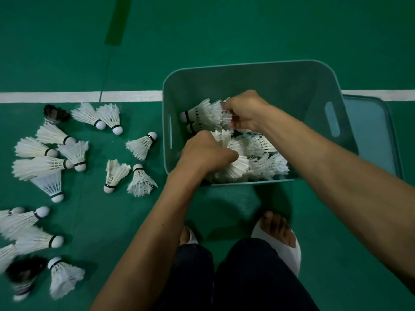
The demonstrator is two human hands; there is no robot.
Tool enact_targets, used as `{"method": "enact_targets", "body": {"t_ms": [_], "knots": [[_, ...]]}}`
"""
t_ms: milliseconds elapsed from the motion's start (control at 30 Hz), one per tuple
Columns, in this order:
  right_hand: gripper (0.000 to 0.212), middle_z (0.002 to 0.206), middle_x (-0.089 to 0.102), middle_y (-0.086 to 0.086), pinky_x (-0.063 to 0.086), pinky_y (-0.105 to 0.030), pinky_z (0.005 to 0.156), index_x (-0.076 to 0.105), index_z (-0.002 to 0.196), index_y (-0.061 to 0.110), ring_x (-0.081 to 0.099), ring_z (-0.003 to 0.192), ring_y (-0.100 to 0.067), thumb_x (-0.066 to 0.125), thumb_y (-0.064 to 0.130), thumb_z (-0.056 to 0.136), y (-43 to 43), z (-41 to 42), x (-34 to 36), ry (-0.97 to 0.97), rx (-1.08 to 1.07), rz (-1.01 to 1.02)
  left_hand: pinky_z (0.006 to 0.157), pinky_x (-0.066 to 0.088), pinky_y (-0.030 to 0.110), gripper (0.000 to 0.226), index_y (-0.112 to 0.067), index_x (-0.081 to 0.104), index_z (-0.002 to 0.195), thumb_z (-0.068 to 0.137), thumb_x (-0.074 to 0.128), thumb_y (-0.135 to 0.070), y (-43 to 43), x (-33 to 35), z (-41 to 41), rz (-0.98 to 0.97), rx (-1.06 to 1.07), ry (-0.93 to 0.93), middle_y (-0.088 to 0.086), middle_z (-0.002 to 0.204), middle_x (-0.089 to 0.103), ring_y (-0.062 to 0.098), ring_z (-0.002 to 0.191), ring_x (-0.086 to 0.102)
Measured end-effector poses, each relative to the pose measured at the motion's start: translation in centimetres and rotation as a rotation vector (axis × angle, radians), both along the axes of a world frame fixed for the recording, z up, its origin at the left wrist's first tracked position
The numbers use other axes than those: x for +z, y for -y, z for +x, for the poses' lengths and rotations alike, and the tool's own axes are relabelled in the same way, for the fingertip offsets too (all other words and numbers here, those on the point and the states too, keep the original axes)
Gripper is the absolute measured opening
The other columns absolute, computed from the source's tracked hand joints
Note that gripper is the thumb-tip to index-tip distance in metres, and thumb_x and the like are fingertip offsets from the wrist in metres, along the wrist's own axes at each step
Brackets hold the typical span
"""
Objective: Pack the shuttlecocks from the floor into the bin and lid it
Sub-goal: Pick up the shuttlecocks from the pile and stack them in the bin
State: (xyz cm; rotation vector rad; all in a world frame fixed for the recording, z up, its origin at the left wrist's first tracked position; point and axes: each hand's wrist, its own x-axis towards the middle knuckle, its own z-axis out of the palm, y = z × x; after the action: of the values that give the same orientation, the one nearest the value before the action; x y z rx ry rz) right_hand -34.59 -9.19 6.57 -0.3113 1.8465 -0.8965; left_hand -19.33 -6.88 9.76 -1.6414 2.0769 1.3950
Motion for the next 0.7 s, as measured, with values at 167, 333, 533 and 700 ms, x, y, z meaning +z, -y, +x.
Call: {"method": "enact_targets", "body": {"t_ms": [167,333,533,700], "knots": [[0.014,0.098,0.071,-0.013,0.063,-0.034,0.068,0.068,0.096,0.004,0.07,0.087,-0.026,0.066,0.017,0.098,-1.5,-1.6,0.4,0.172,-0.107,-0.045,0.063,0.049,0.032,0.043,-0.003,0.07,0.086,0.055,0.069,-0.034,0.0,-0.3,-0.1,0.139,0.065,-0.084,0.006,0.072,0.061,0.021,0.063,0.062],[0.013,0.096,0.077,-0.012,0.063,-0.032,0.06,0.069,0.105,0.001,0.076,0.082,-0.027,0.062,0.01,0.098,-4.6,-2.7,3.2,-0.066,-0.13,-0.083,0.059,0.048,0.029,0.02,-0.01,0.06,0.082,0.078,0.076,-0.02,0.3,-0.5,-0.2,0.193,0.069,-0.148,0.006,0.068,0.058,0.02,0.058,0.058],[0.034,0.092,0.078,-0.002,0.063,-0.035,0.074,0.069,0.102,0.011,0.075,0.081,-0.019,0.078,0.04,0.087,-9.4,-2.6,6.4,-0.206,0.472,0.189,0.05,0.048,0.022,0.019,-0.006,0.059,0.091,0.082,0.075,-0.007,0.2,0.0,-0.8,0.336,0.117,-0.258,0.009,0.071,0.059,0.022,0.057,0.062],[0.026,0.074,0.076,-0.014,0.051,-0.027,0.053,0.072,0.085,-0.001,0.061,0.054,-0.016,0.082,0.023,0.085,-9.9,-2.4,6.0,-0.195,0.365,0.196,0.045,0.047,0.019,0.017,-0.004,0.056,0.09,0.083,0.071,-0.001,-0.2,0.1,-0.9,0.356,0.15,-0.272,0.004,0.058,0.053,0.018,0.05,0.057]]}}
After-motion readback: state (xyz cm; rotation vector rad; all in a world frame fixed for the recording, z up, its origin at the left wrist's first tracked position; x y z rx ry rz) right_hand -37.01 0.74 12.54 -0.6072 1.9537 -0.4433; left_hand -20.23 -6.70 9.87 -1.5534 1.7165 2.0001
